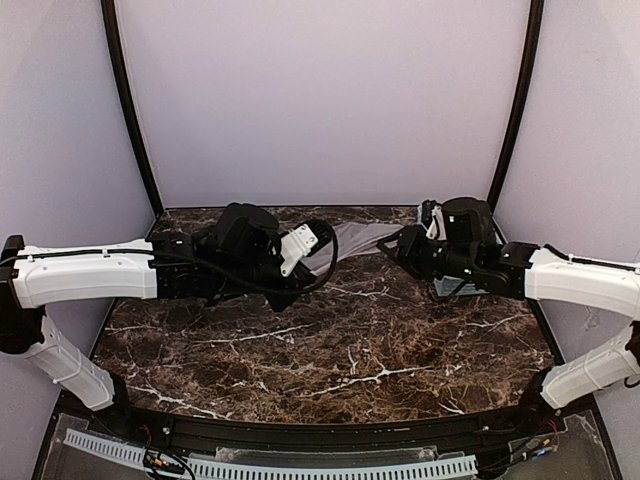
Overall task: Place the food in the zip-top bag and seal the zipper
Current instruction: Pass from the left arm to the right
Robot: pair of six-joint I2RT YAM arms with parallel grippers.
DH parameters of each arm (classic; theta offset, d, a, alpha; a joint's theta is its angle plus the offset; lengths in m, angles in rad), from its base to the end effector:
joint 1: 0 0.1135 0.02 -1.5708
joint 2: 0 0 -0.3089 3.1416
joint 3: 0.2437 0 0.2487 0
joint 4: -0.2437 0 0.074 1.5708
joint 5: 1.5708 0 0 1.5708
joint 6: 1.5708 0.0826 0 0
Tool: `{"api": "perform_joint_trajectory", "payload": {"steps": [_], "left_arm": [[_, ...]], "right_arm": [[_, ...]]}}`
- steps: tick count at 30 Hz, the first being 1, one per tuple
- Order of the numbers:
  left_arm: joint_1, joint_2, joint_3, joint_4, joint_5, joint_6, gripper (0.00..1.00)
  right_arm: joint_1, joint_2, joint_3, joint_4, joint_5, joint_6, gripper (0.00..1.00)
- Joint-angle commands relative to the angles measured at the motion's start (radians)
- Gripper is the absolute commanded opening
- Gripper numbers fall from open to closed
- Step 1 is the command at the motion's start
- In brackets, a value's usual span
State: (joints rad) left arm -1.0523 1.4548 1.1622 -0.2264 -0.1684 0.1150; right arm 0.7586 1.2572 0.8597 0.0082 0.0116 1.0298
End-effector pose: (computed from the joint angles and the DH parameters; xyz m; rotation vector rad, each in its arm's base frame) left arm 0.1942 -0.3124 0.3311 1.0731 1.8119 -0.3931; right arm 0.2295 0.2162 0.3098 0.2988 2.1278 1.1157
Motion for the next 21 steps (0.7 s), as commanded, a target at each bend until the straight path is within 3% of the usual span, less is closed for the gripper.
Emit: {"api": "perform_joint_trajectory", "payload": {"steps": [1,12,21], "left_arm": [[0.002,-0.007,0.01,-0.016,0.013,-0.011,0.01],[0.002,-0.014,-0.005,0.009,0.088,0.002,0.01],[0.001,-0.019,-0.004,0.016,0.208,0.016,0.01]], "right_arm": [[0.002,0.026,0.041,0.026,-0.007,-0.013,0.4],[0.001,0.058,0.067,0.04,-0.007,-0.022,0.33],[0.001,0.069,0.09,0.067,-0.06,-0.032,0.05]]}}
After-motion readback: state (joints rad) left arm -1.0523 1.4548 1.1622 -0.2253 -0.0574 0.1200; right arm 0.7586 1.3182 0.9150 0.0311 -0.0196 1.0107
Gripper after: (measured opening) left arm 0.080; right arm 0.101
